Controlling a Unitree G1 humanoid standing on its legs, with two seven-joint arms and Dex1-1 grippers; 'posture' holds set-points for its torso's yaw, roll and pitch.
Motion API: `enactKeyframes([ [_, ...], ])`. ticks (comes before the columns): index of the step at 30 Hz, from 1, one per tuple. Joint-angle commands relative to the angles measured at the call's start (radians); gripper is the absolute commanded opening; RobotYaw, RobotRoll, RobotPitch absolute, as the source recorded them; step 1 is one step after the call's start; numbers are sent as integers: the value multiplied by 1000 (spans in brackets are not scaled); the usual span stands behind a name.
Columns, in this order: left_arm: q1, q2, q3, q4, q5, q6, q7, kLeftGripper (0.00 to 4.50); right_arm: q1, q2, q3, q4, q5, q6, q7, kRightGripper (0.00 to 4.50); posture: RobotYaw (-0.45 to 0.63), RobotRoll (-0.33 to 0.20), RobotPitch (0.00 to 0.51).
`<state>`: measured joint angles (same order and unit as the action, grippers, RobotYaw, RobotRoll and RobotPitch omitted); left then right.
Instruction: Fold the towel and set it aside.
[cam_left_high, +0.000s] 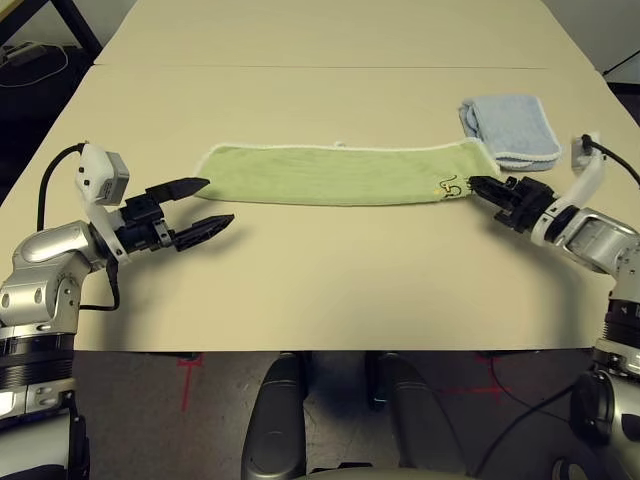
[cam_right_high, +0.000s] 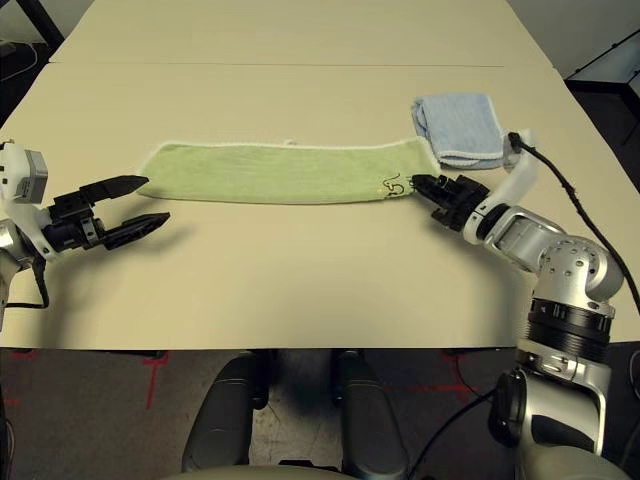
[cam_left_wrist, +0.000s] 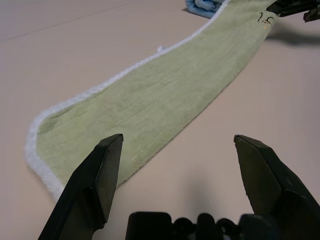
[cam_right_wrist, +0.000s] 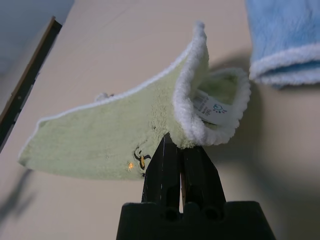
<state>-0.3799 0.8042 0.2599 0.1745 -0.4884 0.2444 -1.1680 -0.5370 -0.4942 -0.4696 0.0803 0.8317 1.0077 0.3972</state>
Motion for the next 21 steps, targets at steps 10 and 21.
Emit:
enactKeyframes([
  [10, -7, 3, -18, 19, 4, 1, -18, 4500, -22, -70, 25, 68, -85, -180, 112, 18, 65, 0, 217],
  [21, -12, 2, -21, 16, 3, 8, -18, 4500, -40, -101, 28, 161, -180, -365, 157, 18, 62, 0, 213],
])
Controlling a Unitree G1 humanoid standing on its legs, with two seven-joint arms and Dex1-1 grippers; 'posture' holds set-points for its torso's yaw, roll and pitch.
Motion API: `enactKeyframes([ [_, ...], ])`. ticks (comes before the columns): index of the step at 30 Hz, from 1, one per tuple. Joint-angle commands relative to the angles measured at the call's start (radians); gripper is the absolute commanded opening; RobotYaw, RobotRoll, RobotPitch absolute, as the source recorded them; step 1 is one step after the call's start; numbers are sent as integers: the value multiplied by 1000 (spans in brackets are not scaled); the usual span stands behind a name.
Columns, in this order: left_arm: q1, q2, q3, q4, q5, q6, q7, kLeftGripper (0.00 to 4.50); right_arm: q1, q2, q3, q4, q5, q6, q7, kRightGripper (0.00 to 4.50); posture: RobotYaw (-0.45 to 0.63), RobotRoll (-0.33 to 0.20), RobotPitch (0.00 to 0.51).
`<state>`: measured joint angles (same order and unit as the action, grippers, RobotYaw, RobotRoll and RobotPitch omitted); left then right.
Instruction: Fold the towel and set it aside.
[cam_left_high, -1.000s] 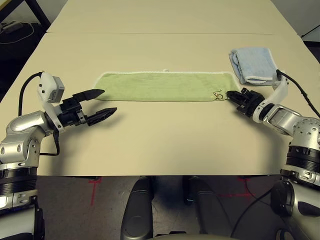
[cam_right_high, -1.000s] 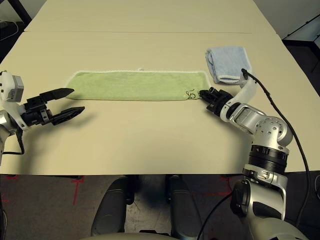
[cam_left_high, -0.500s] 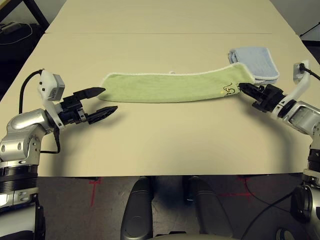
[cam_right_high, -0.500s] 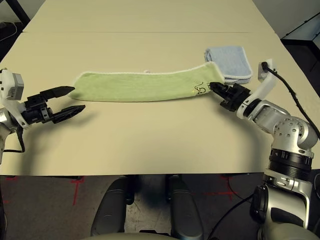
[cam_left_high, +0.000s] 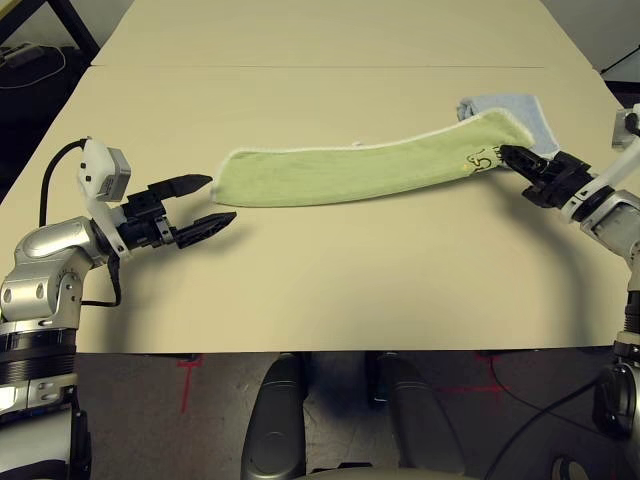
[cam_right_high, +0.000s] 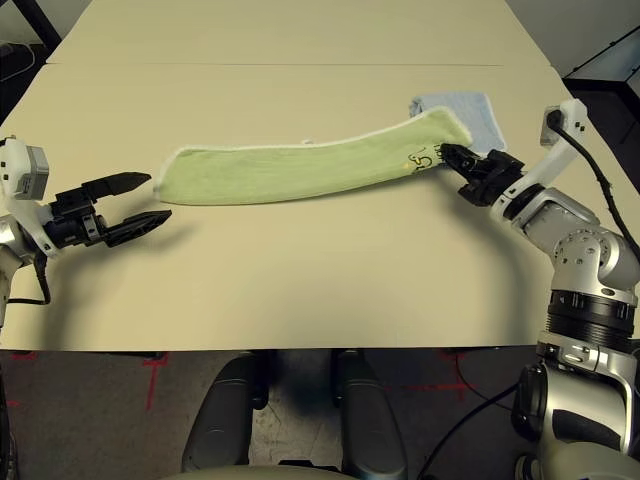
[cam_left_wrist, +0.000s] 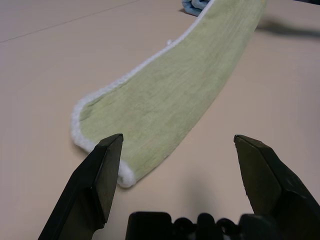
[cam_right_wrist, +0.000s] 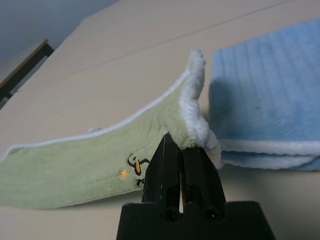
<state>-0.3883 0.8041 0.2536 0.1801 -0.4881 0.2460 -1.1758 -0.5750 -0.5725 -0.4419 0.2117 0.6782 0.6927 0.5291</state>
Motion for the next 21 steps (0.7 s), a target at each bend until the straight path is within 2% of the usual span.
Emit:
enactKeyframes([
  [1, -6, 2, -16, 11, 4, 5, -10, 4500, 1, -33, 6, 40, -35, -66, 48, 18, 62, 0, 213],
  [8, -11, 0, -19, 15, 5, 4, -12, 4500, -1, -61, 20, 34, -39, -109, 151, 18, 61, 0, 213],
  [21, -17, 4, -23, 20, 4, 2, -7, 4500, -51, -15, 139, -32, -59, -120, 206, 18, 73, 0, 209],
])
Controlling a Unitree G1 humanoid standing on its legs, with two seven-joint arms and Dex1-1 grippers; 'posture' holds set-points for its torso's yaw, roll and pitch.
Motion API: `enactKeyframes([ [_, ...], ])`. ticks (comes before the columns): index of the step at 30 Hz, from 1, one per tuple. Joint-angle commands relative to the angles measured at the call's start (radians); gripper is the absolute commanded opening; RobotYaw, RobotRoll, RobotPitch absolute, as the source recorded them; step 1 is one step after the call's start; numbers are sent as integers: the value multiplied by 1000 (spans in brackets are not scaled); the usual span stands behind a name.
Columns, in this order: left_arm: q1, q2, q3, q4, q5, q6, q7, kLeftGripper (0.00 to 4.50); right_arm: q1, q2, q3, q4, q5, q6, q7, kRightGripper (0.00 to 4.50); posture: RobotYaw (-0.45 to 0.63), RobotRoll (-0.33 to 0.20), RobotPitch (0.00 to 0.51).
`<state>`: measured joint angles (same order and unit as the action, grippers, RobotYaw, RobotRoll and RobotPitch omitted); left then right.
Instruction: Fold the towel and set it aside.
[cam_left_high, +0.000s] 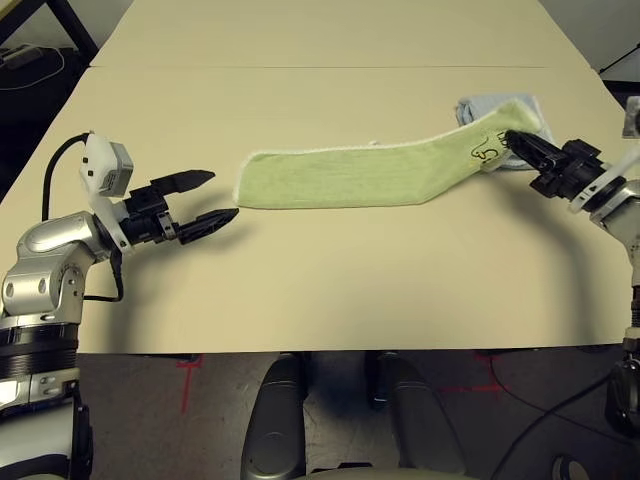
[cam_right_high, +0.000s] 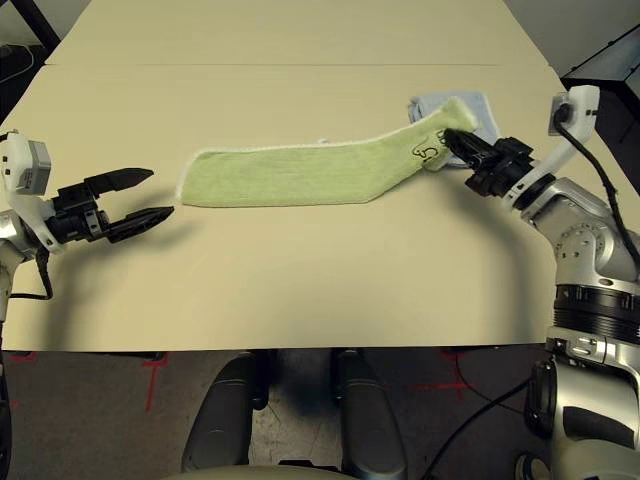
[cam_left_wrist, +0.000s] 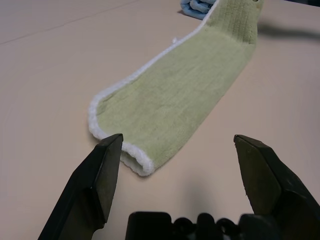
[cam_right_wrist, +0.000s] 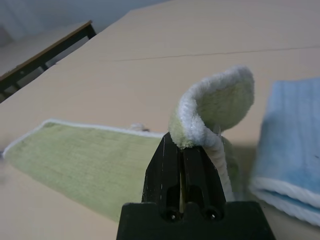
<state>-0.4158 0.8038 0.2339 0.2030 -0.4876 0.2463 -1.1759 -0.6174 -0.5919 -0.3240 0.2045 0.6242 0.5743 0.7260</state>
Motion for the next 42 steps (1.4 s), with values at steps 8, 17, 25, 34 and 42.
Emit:
enactKeyframes([
  [8, 13, 4, -2, -4, 4, 0, -4, 4500, -11, 5, 107, -79, -8, 17, 85, 18, 75, 0, 210],
  [17, 17, 3, -2, -11, 4, 5, 3, 4500, -32, 32, 211, -101, -56, 26, 95, 18, 80, 0, 214],
  [25, 22, -1, -2, -14, 3, 2, 8, 4500, -95, 90, 312, -81, -124, 26, 93, 18, 90, 0, 216],
  [34, 20, -1, -2, -12, 2, 1, 9, 4500, -123, 116, 406, -82, -199, 37, 105, 18, 89, 0, 217],
  [42, 22, -4, -3, -16, 0, 5, 11, 4500, -118, 141, 474, -79, -269, 119, 66, 18, 95, 0, 221],
])
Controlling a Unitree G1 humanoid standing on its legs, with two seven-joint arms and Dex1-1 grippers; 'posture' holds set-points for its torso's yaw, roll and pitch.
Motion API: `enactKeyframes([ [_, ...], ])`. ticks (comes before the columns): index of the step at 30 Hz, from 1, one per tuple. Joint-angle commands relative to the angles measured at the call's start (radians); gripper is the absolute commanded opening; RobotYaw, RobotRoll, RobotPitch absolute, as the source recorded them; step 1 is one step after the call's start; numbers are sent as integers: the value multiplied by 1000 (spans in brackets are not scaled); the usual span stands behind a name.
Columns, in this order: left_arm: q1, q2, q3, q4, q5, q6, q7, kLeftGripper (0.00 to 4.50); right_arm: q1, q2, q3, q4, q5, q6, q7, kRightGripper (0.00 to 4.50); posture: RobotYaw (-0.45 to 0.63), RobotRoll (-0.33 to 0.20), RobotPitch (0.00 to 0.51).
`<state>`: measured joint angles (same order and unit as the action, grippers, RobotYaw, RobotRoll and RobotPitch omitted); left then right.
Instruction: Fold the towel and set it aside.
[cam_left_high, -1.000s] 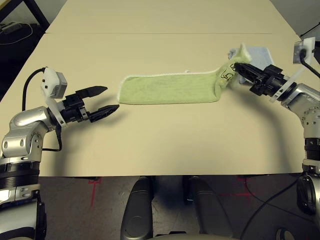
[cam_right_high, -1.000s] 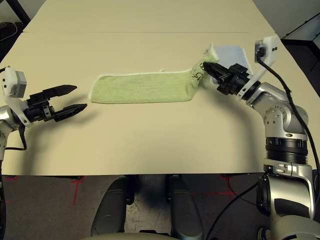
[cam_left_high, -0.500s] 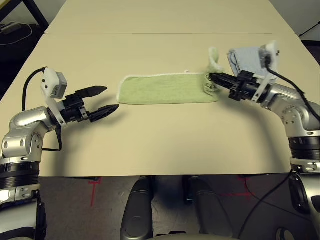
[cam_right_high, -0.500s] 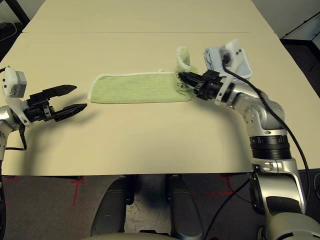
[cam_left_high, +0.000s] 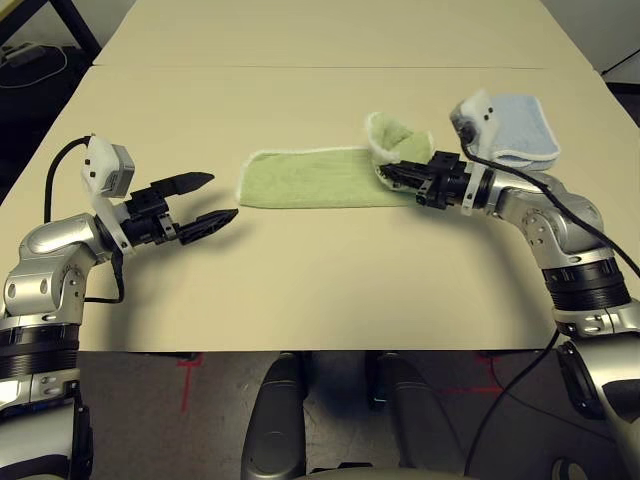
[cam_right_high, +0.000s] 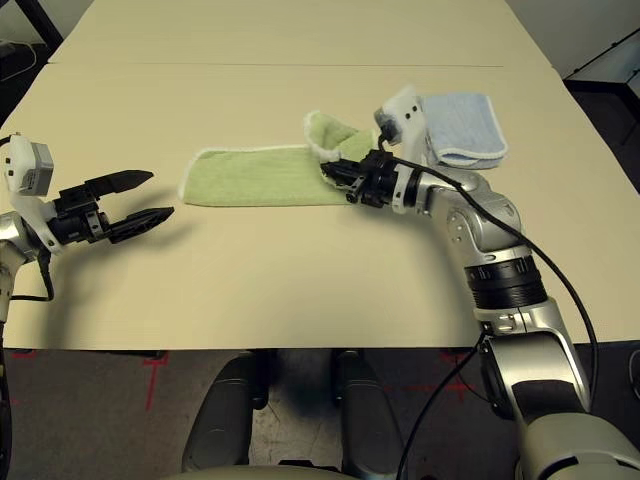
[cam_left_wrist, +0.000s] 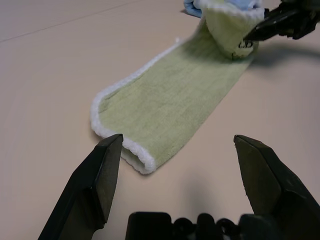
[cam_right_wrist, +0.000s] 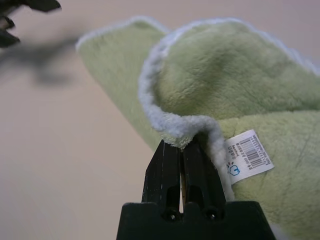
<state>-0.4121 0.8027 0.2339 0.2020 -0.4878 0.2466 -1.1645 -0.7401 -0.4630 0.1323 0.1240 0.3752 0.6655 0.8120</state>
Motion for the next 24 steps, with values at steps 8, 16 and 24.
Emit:
enactKeyframes([
  [8, 23, -2, -2, -19, 0, 8, 4, 4500, -52, 117, -31, 90, -18, 89, -116, 770, 92, 0, 220],
  [16, 27, -3, -2, -25, -2, 11, 8, 4500, -110, 195, -81, 180, -22, 89, -181, 3663, 98, 0, 217],
  [24, 28, -5, -5, -27, -1, 10, 9, 4500, -141, 193, -16, 172, -54, 21, -92, 4470, 101, 0, 211],
])
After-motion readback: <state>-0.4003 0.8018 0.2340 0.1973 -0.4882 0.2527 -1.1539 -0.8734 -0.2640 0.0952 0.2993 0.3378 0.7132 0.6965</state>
